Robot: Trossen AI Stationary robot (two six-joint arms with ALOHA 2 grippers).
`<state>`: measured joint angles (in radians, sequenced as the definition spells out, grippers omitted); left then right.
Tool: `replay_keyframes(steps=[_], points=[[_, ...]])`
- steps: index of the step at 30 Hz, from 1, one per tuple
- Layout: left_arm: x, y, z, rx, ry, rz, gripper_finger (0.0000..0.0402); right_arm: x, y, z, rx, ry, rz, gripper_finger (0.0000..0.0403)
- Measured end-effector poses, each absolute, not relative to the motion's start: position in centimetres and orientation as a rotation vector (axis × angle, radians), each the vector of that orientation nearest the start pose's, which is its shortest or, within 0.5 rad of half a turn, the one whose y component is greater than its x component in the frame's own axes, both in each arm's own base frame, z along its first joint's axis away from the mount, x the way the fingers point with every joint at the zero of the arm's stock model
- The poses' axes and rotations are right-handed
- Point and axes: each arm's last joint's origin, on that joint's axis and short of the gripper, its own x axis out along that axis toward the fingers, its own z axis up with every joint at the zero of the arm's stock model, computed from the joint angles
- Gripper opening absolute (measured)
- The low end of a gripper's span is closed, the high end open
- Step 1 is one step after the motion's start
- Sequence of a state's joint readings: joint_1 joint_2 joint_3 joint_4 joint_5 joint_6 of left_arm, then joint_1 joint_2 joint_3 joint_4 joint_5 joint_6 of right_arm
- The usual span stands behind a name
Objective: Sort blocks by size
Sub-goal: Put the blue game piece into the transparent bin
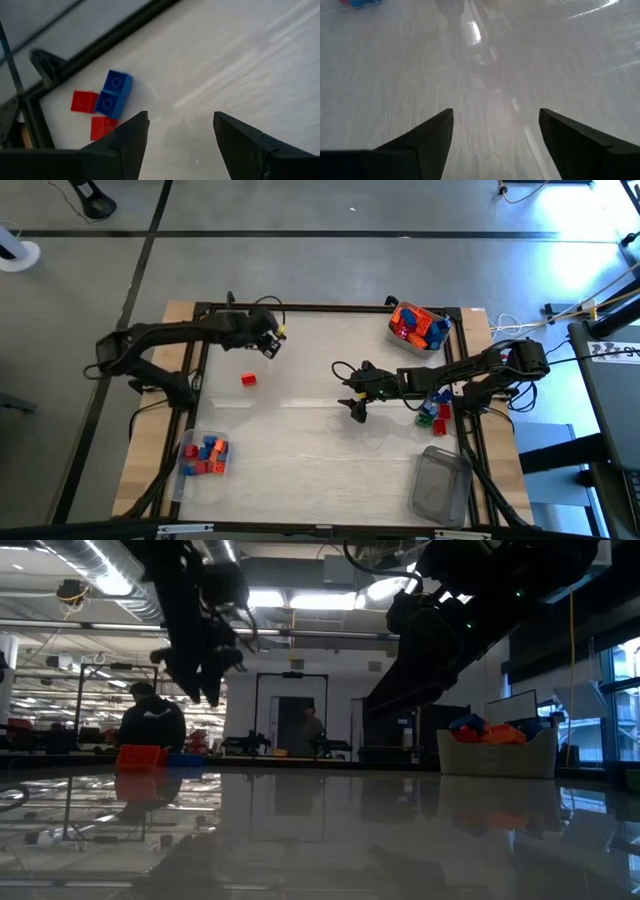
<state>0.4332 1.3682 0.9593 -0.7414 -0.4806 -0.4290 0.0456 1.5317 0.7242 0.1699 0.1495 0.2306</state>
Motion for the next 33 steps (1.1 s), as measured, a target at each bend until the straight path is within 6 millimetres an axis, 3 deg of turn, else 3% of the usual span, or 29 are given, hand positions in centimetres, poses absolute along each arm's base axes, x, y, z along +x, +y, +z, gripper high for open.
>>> replay_keyframes(steps=[5, 14, 23, 33], points=[[22.5, 14.8, 22.3, -0.42, 1.061, 1.049, 0.0207, 30.0, 0.9, 17.4, 0.16, 0.619, -0.173, 0.0294], [22.8, 18.8, 20.7, -0.445, 1.139, 1.104, 0.0199, 30.0, 0.9, 17.4, 0.158, 0.62, -0.172, 0.0294], [23.1, 20.7, 17.7, -0.445, 1.211, 1.149, 0.0199, 30.0, 0.9, 17.4, 0.157, 0.62, -0.172, 0.0294], [22.8, 22.4, 16.1, -0.44, 1.216, 1.209, 0.0199, 30.0, 0.9, 17.4, 0.156, 0.621, -0.172, 0.0294]])
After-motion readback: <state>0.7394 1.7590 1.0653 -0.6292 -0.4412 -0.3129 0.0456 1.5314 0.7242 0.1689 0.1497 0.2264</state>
